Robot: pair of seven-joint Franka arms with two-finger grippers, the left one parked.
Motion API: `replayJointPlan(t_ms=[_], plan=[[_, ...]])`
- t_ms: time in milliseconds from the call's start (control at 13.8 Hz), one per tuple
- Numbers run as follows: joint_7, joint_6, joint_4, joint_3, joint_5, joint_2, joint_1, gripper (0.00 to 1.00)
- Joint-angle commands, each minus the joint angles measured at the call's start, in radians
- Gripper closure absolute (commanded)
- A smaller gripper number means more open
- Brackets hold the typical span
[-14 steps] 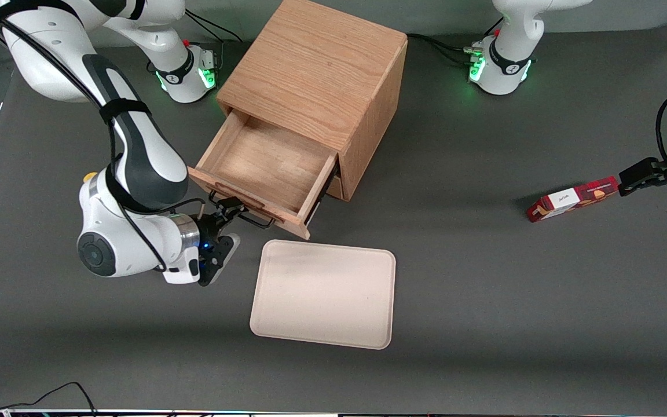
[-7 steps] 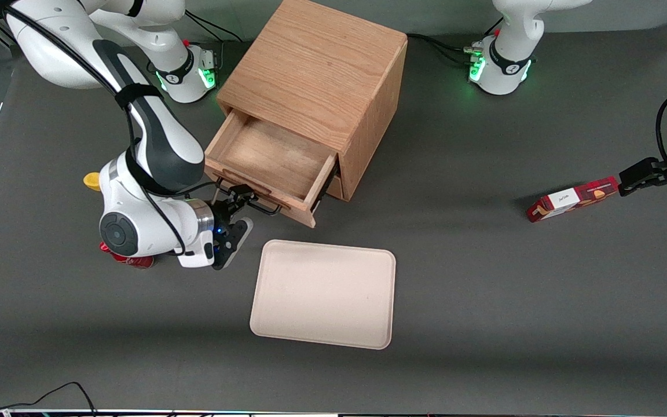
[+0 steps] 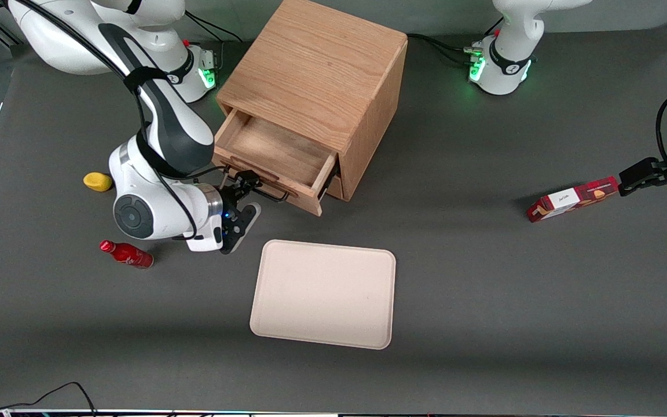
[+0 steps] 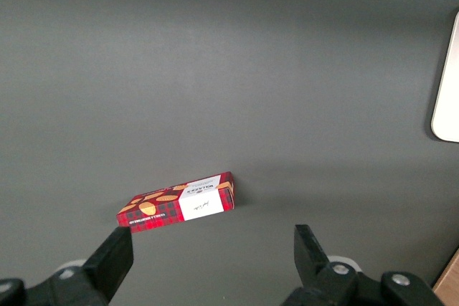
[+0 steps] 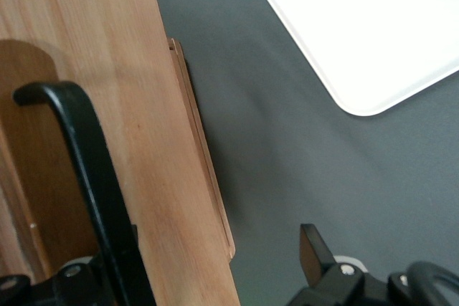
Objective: Close top drawer
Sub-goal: 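Push the drawer front with the right gripper into the cabinet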
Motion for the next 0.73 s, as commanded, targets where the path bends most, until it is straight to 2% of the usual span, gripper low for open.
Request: replayJointPlan(t_ms=[0,655], plan=[[0.039,0.040,-0.080,0.029,-0.009,-0.059,-0.008,0.00],[0.108,0.043,-0.122,0.073,-0.009,-0.094,-0.008,0.00]])
